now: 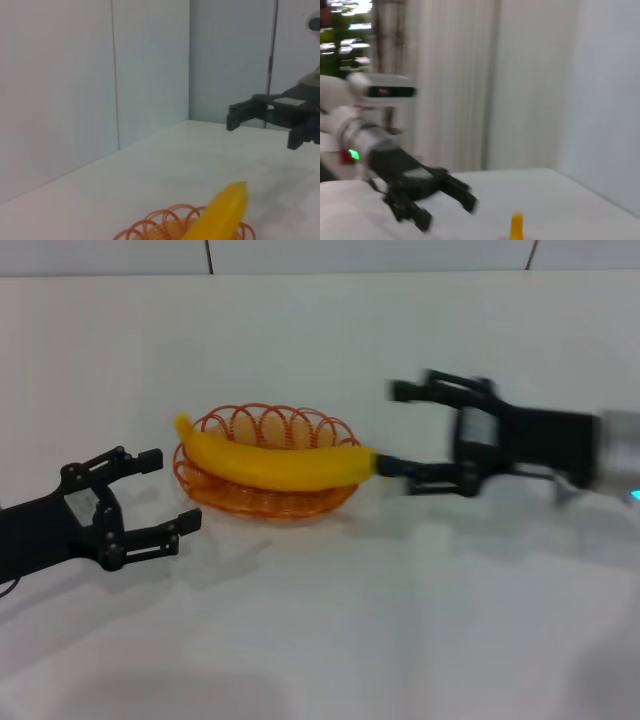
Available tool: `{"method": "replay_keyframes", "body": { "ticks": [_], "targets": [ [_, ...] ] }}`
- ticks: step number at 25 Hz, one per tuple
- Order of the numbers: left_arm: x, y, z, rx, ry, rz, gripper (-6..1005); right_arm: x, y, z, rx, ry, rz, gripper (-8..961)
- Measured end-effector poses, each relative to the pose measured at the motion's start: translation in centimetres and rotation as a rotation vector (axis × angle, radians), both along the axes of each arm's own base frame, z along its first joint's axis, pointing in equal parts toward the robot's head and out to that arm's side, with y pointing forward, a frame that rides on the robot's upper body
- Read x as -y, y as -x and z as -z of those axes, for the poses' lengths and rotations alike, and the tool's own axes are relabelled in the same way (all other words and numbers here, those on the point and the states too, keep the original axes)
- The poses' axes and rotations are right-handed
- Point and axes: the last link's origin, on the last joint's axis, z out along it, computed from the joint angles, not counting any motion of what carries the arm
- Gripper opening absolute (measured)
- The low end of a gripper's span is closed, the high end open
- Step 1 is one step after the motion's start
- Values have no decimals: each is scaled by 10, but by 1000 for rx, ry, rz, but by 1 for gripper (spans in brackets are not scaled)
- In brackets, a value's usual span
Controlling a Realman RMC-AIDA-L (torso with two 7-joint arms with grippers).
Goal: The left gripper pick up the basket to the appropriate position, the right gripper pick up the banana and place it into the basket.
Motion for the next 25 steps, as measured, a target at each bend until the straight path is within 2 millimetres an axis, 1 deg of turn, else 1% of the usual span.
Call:
{"method": "replay_keyframes", "body": {
  "ticks": [1,2,3,4,6,8,12,17,25],
  "targets": [
    [1,2,-1,-4,-1,0,908,6,-9,-4,-3,-14,30,769],
    [4,4,-1,-8,-2,-4,908,19,-28,-8,-2,-36,104,810],
    [5,6,-2,-12,-5,-7,908,19,-28,-8,-2,-36,104,852],
    [7,9,-4,-16,-11,-11,908,25,-36,-8,1,-40,138,894],
    [11,15,-7,-18,-26,-24,908,34,-49,-5,14,-48,191,894],
    [13,18,-10,-15,-43,-36,908,39,-56,0,30,-56,218,893],
    [15,23,-10,-20,-43,-54,908,42,-58,9,43,-54,220,893],
    [14,26,-13,-24,-55,-66,908,45,-57,12,35,-49,203,893],
    [14,26,-13,-22,-59,-68,908,44,-55,12,34,-46,198,893]
  ]
}}
